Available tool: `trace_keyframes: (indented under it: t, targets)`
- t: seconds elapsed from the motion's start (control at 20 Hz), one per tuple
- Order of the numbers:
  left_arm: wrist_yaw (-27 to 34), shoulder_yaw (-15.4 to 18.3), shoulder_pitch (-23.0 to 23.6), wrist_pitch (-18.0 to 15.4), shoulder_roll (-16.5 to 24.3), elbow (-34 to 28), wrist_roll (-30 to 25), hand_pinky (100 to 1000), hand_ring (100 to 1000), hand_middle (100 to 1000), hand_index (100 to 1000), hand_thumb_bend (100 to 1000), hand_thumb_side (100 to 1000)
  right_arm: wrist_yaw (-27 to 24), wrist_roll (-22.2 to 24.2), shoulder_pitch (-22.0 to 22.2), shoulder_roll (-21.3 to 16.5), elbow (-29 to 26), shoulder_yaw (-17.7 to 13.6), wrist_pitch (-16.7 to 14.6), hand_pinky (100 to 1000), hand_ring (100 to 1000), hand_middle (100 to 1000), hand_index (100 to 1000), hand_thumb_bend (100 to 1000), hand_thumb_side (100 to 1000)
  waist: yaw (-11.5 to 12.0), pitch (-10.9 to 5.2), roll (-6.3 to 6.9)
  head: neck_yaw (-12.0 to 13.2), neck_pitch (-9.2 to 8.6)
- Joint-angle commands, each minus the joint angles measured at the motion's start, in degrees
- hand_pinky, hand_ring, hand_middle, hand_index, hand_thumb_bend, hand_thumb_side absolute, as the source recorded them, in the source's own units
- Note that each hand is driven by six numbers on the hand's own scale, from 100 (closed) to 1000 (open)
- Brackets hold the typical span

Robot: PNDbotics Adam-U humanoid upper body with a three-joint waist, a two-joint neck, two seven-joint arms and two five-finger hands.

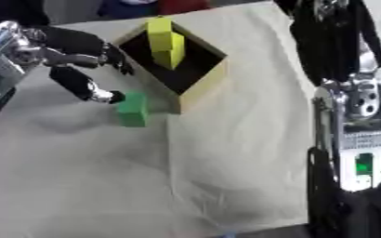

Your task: Pick up objects on the table and place them in the box.

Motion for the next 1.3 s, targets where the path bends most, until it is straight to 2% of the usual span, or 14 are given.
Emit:
trace_keyframes:
  t: [0.05, 0.25, 0.35, 0.5, 0.8, 1.3]
  targets:
    - [-0.39, 0.09, -0.71, -1.08, 1.97, -0.99, -1.32, 718, 822, 778, 931, 399, 819, 0.07, -0.19, -0.63, -0.58, -1.19, -0.15, 0.07, 791, 790, 593, 723, 100, 996, -0.07, -0.99, -0.07, -0.08, 0.30]
    - [-2.04, -0.44, -0.57, -2.78, 1.63, -0.24, -2.49, 741, 843, 801, 941, 381, 696, 0.01, -0.25, -0.56, -0.63, -1.19, -0.17, 0.13, 791, 790, 592, 723, 100, 997, -0.14, -0.93, -0.01, -0.03, 0.30]
    - [-2.47, -0.49, -0.57, -3.52, 1.47, 0.19, -2.77, 745, 846, 804, 941, 388, 706, -0.04, -0.26, -0.52, -0.64, -1.19, -0.17, 0.14, 792, 790, 592, 723, 100, 997, -0.13, -0.91, 0.04, -0.06, 0.30]
    - [-3.06, -0.65, -0.54, -4.22, 1.23, 1.08, -3.10, 754, 853, 808, 944, 434, 778, -0.10, -0.27, -0.41, -0.63, -1.19, -0.20, 0.16, 792, 790, 592, 723, 100, 997, -0.20, -0.92, 0.08, -0.13, 0.30]
    - [-4.86, -0.84, -0.41, -5.20, 0.63, 2.88, -3.32, 760, 858, 810, 945, 478, 819, -0.24, -0.22, -0.30, -0.69, -1.19, -0.23, 0.22, 793, 791, 593, 723, 100, 998, -0.29, -0.87, 0.12, -0.05, 0.30]
    - [-3.98, -1.34, -0.21, -6.42, -1.07, 4.67, -4.12, 748, 849, 803, 942, 429, 857, -0.40, -0.05, -0.31, -0.67, -1.19, -0.24, 0.35, 793, 791, 592, 723, 100, 1000, -0.57, -0.67, 0.05, 0.04, 0.30]
